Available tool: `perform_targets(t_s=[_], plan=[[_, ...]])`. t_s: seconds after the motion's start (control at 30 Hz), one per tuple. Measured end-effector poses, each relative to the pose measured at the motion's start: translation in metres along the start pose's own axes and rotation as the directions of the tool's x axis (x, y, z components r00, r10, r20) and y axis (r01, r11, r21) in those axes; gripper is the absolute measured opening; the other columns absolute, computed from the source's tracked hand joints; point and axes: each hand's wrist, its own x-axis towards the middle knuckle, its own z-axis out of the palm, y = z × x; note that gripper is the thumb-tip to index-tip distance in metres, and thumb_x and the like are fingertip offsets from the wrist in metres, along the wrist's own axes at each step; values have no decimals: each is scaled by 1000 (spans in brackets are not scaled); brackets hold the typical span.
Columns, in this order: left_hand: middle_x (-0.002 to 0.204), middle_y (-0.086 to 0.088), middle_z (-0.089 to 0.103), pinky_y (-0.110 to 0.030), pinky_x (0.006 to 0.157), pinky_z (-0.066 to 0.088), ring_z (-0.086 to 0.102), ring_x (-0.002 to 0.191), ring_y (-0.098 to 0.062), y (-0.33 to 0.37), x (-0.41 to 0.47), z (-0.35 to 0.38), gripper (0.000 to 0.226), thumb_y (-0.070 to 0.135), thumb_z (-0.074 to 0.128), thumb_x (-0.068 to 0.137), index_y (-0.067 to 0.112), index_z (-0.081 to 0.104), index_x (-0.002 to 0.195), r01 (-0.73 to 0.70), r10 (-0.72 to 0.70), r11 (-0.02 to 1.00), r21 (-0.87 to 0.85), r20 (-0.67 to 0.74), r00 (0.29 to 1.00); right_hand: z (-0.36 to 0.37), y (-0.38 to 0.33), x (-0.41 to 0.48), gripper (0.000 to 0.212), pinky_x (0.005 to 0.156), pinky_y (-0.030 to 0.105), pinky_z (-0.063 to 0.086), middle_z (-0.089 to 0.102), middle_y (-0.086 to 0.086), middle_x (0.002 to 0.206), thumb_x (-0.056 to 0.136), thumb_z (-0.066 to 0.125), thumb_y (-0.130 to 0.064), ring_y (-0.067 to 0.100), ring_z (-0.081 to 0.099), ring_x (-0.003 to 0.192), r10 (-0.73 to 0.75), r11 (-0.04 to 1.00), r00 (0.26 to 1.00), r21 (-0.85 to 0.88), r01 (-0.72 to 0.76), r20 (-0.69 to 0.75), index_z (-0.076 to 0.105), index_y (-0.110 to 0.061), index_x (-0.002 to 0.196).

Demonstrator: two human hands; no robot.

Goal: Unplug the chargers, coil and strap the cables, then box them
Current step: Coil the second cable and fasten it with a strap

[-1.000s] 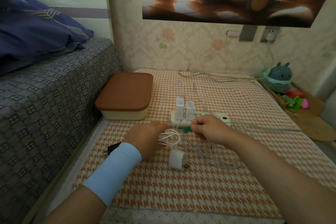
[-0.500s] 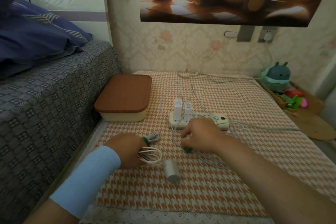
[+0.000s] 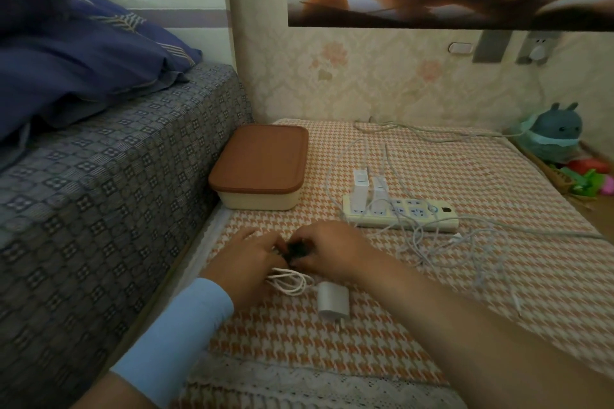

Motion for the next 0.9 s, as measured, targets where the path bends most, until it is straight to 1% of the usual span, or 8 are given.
perform_targets(t_s=[0.07, 0.17, 0.23, 0.37, 0.5, 0.6, 0.77, 0.9], plan=[[126, 12, 56, -30, 89, 41, 61, 94, -23, -2, -3, 1, 24, 29, 67, 88, 37, 73, 109, 23, -23, 1000, 13, -8, 1000, 4, 2, 2, 32, 72, 33, 55, 74, -9, 107, 89, 70, -47, 15, 67, 92, -5, 1000, 1000, -11, 4, -30, 71, -38, 120], [111, 12, 65, -29, 56, 43, 62, 67, -21, -4, -4, 3, 20, 20, 78, 77, 35, 76, 92, 50, -52, 998, -49, -39, 998, 5, 6, 0, 19, 67, 32, 54, 76, -9, 96, 92, 68, -41, 12, 65, 79, -17, 1000, 1000, 8, 17, 6, 79, -32, 106], [100, 11, 67, -28, 47, 45, 61, 57, -19, -2, -3, 3, 27, 17, 85, 67, 34, 74, 86, 22, -28, 997, -77, -83, 996, 2, 8, -2, 15, 68, 32, 53, 73, -10, 88, 94, 67, -37, 8, 62, 73, -5, 995, 999, 99, 1, 43, 79, -29, 97], [107, 9, 66, -32, 62, 47, 66, 82, -26, 12, 5, -2, 39, 18, 68, 84, 32, 60, 120, 118, -169, 969, -216, -236, 957, -20, 12, -8, 14, 74, 37, 56, 74, -5, 84, 96, 67, -27, 10, 66, 76, 96, 900, 994, 422, -111, 56, 80, -22, 94], [98, 7, 73, -33, 58, 56, 69, 75, -19, 11, 12, -5, 15, 25, 66, 86, 25, 75, 97, -134, 32, 973, -189, -464, 885, -36, 18, -26, 16, 71, 41, 57, 76, 3, 80, 98, 66, -20, 19, 68, 69, 169, 705, 976, 675, -217, 137, 79, -17, 88], [90, 6, 74, -33, 56, 55, 68, 71, -18, 16, 18, -5, 14, 25, 65, 87, 23, 77, 93, -184, 82, 971, -155, -509, 857, -41, 19, -36, 17, 63, 26, 48, 76, -3, 77, 100, 63, -20, 19, 70, 68, 186, 601, 958, 746, -286, 218, 77, -14, 94], [93, 10, 65, -33, 48, 50, 62, 65, -18, 23, 27, -8, 12, 33, 70, 85, 29, 73, 95, -185, 92, 971, -150, -480, 873, -45, 18, -41, 19, 70, 37, 45, 72, 9, 83, 99, 64, -22, 20, 60, 72, 164, 609, 957, 739, -288, 239, 79, -17, 88], [97, 11, 72, -29, 56, 55, 68, 73, -14, 19, 26, -7, 15, 30, 66, 87, 27, 78, 96, -243, 160, 964, -106, -495, 854, -46, 15, -38, 20, 66, 34, 49, 72, 4, 78, 99, 64, -19, 18, 60, 70, 249, 572, 925, 727, -380, 288, 78, -15, 86]])
